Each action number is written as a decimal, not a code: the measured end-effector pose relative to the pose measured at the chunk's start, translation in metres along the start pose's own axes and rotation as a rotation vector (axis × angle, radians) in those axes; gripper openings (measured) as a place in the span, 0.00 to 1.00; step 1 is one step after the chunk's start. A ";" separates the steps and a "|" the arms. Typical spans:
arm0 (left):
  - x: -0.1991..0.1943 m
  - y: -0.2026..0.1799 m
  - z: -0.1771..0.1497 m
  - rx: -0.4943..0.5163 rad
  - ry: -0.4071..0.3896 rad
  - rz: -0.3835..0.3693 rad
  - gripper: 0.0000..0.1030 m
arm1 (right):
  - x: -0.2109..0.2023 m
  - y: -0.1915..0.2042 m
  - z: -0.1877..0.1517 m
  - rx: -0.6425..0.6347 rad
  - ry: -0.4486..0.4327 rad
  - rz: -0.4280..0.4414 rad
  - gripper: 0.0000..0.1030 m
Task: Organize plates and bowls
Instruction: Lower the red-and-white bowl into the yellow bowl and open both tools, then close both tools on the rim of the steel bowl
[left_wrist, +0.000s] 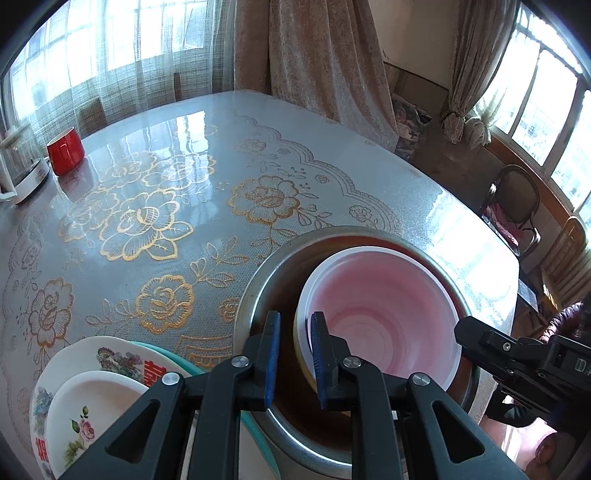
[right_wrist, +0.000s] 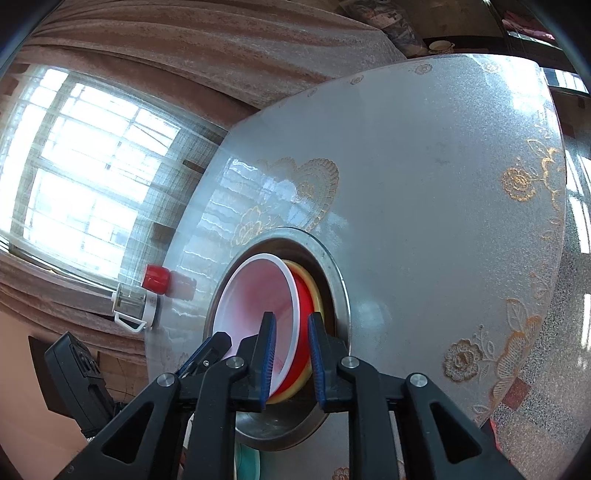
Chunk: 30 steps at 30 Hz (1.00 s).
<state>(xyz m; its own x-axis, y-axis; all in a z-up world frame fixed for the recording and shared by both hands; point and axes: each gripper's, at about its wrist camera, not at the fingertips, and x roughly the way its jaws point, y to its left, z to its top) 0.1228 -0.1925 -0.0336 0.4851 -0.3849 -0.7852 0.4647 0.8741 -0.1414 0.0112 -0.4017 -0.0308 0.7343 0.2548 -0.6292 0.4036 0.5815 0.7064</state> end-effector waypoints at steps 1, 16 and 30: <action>-0.003 0.002 0.000 -0.009 -0.005 -0.003 0.20 | 0.000 0.000 0.000 -0.001 0.001 0.001 0.20; -0.046 0.040 0.001 -0.130 -0.095 0.000 0.60 | -0.020 0.007 0.000 -0.034 -0.030 -0.007 0.28; -0.027 0.055 0.002 -0.132 -0.017 0.026 0.67 | -0.020 -0.006 -0.004 -0.011 -0.022 -0.119 0.31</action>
<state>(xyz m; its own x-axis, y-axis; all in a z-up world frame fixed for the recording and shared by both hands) 0.1365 -0.1341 -0.0191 0.5087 -0.3652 -0.7796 0.3505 0.9150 -0.1999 -0.0080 -0.4074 -0.0238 0.6931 0.1664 -0.7014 0.4828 0.6153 0.6231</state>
